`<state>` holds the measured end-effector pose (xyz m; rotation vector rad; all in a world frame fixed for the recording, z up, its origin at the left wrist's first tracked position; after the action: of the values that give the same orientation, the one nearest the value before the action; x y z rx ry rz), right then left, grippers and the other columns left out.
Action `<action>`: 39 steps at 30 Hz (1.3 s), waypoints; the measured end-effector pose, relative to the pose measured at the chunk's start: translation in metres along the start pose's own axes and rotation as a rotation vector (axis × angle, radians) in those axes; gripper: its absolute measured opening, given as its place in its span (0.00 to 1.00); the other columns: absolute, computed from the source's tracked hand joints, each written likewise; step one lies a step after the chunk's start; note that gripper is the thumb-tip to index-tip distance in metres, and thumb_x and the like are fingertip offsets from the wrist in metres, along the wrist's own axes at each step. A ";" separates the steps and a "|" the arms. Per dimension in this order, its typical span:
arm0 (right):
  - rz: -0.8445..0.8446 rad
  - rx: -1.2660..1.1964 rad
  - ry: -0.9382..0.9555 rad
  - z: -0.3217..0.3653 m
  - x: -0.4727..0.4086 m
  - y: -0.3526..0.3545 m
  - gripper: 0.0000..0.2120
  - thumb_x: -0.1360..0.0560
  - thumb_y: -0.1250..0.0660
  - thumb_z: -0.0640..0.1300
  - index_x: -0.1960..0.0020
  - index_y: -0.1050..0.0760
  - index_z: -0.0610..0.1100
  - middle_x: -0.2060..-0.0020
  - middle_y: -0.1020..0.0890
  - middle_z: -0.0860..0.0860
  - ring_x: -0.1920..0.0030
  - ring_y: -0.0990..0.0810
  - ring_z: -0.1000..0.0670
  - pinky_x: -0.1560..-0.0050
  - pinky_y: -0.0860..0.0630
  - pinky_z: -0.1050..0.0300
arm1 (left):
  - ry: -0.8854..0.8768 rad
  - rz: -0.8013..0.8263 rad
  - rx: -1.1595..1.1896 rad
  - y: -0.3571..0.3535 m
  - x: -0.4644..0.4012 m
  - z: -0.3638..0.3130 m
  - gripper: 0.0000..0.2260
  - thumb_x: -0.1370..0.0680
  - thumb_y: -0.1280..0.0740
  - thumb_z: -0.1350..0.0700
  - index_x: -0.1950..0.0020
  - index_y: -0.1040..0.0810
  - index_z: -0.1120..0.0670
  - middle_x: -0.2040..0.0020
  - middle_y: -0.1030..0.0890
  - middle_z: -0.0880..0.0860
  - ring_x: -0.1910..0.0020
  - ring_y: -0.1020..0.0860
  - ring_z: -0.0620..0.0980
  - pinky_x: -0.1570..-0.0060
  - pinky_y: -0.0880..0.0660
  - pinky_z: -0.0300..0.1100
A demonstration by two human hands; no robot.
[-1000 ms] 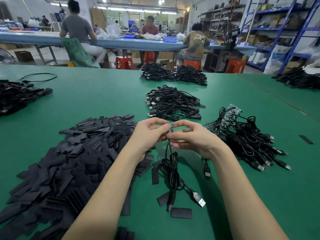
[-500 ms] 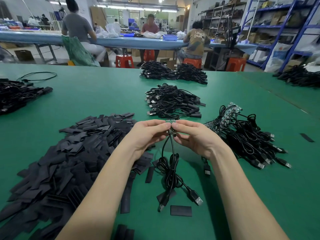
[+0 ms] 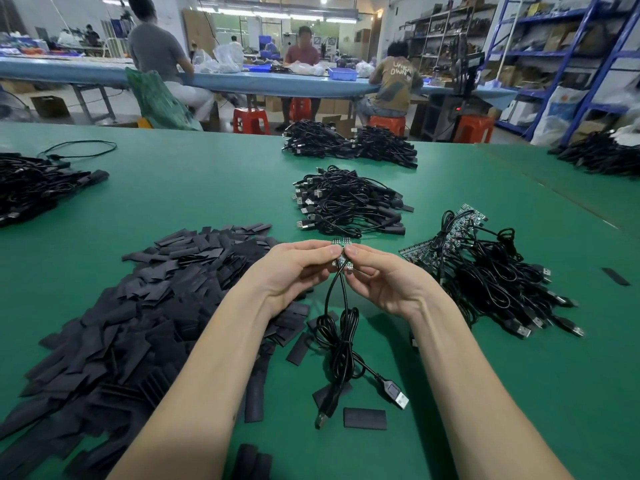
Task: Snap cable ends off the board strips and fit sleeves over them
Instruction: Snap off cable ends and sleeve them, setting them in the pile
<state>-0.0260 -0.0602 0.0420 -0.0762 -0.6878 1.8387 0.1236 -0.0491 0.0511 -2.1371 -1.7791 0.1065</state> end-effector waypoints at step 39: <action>-0.336 0.343 0.315 0.027 0.003 0.006 0.05 0.22 0.28 0.46 0.47 0.22 0.47 0.50 0.15 0.46 0.56 0.16 0.49 0.52 0.17 0.53 | -0.147 0.067 -0.421 -0.008 -0.003 0.007 0.05 0.19 0.32 0.55 0.48 0.17 0.56 0.57 0.17 0.51 0.57 0.16 0.47 0.55 0.21 0.39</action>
<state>-0.0423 -0.0698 0.0628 -0.0215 -0.1481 1.5495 0.1133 -0.0497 0.0463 -2.5379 -1.9512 -0.1071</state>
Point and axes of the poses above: each hand's wrist, its own x-axis away from the middle knuckle, its own y-axis out of the back of the hand, z = x × y, the point moved 4 cm from there along -x, towards the middle knuckle
